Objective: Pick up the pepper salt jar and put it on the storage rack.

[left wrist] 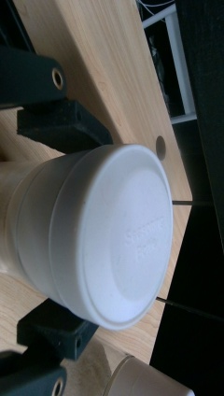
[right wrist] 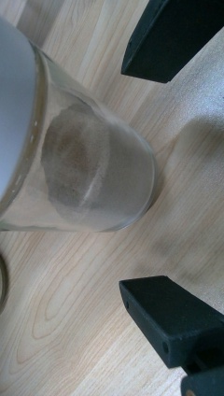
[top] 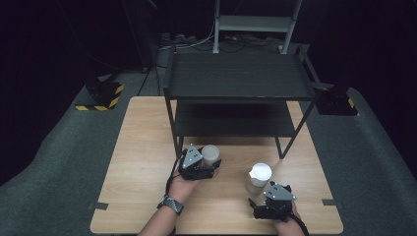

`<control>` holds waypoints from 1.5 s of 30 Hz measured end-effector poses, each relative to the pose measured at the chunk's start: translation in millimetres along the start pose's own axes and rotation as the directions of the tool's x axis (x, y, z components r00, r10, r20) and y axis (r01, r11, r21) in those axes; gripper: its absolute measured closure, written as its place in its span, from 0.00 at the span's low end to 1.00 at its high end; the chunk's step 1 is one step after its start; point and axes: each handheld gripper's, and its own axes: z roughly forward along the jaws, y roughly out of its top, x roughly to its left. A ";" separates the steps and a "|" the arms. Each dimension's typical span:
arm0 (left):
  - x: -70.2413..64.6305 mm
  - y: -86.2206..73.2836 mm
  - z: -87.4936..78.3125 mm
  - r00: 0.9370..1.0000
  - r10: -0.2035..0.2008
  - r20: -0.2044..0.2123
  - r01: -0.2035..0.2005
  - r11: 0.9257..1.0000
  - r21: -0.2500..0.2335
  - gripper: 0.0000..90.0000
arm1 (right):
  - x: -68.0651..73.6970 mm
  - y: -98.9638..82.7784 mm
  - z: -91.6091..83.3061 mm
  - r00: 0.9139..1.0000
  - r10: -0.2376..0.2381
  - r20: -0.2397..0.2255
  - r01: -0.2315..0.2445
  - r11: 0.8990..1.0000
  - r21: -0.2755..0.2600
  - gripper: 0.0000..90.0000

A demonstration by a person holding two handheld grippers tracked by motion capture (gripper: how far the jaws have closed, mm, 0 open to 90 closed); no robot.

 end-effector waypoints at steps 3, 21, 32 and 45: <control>0.6 -1.5 0.1 1.000 0.001 0.004 -0.001 1.000 -0.001 0.34 | -0.2 -0.1 -0.1 1.000 0.002 0.000 -0.002 1.000 -0.001 0.00; -5.2 -2.0 -10.4 1.000 0.009 0.007 -0.009 1.000 -0.024 0.38 | -1.1 0.1 -0.1 1.000 0.005 -0.005 -0.005 1.000 0.001 0.00; -11.8 15.7 -36.3 0.999 0.020 0.035 -0.017 0.997 -0.077 0.38 | -0.1 0.4 0.0 1.000 0.000 -0.003 0.000 1.000 0.002 0.00; -17.3 41.1 -61.3 0.997 0.062 0.041 -0.057 0.992 -0.114 0.38 | -0.1 0.4 0.1 1.000 0.001 -0.002 -0.001 1.000 0.002 0.00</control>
